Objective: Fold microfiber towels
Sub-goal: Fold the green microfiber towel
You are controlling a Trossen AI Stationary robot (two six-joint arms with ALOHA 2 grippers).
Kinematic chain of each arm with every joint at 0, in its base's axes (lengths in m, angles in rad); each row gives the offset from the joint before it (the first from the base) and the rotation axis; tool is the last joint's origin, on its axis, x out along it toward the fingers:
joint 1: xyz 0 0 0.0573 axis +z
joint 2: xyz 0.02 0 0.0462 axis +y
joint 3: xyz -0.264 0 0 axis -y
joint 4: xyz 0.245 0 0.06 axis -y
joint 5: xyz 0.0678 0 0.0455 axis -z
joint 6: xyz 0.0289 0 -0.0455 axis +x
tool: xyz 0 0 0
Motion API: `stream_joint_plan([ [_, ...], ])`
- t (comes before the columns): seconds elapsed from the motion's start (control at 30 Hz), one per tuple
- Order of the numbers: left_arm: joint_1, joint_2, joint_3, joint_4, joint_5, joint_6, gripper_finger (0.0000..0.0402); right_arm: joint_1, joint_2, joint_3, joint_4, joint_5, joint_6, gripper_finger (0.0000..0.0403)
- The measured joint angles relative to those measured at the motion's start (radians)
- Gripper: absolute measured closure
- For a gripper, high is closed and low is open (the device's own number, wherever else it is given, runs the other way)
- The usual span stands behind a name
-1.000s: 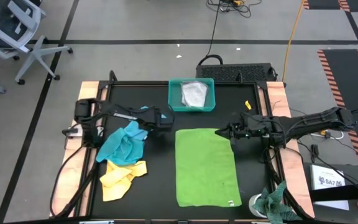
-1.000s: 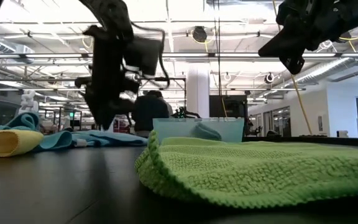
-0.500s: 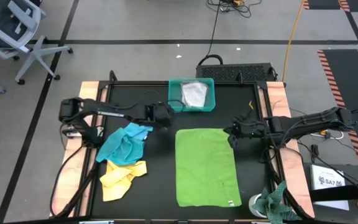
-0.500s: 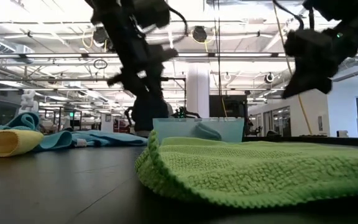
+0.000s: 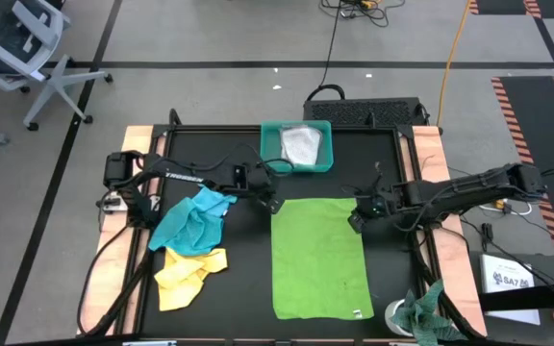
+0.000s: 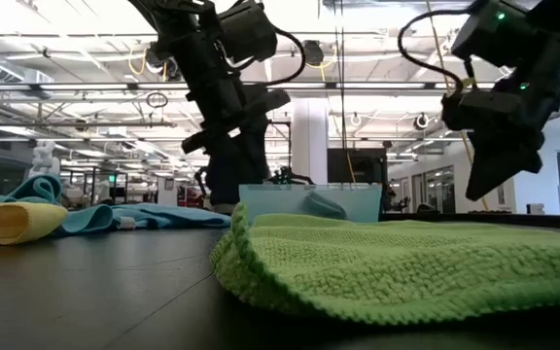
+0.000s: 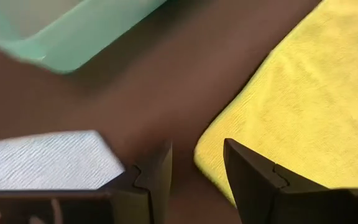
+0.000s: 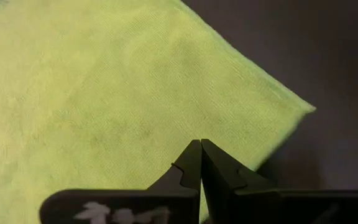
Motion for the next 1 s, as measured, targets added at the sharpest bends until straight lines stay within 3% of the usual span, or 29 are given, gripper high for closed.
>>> stream_joint_plan([
  [0.23,0.001,0.000,0.002,0.041,0.016,0.059,0.0254,-0.036,0.129,0.146,-0.100,-0.011,-0.072,0.0403],
  [0.47,0.002,0.000,0.002,0.045,0.017,0.115,0.0254,-0.075,0.201,0.333,-0.224,0.091,-0.222,0.0403],
  [0.67,0.002,0.000,0.002,0.051,0.082,0.110,0.0254,-0.122,0.202,0.334,-0.235,0.087,-0.264,0.0403],
  [0.87,-0.007,0.000,0.002,0.053,0.084,0.071,0.0254,-0.185,0.200,0.328,-0.238,-0.032,-0.312,0.0402],
  [1.0,-0.007,0.006,0.002,0.069,0.070,0.022,0.0254,-0.216,0.200,0.328,-0.238,-0.075,-0.372,0.0380],
])
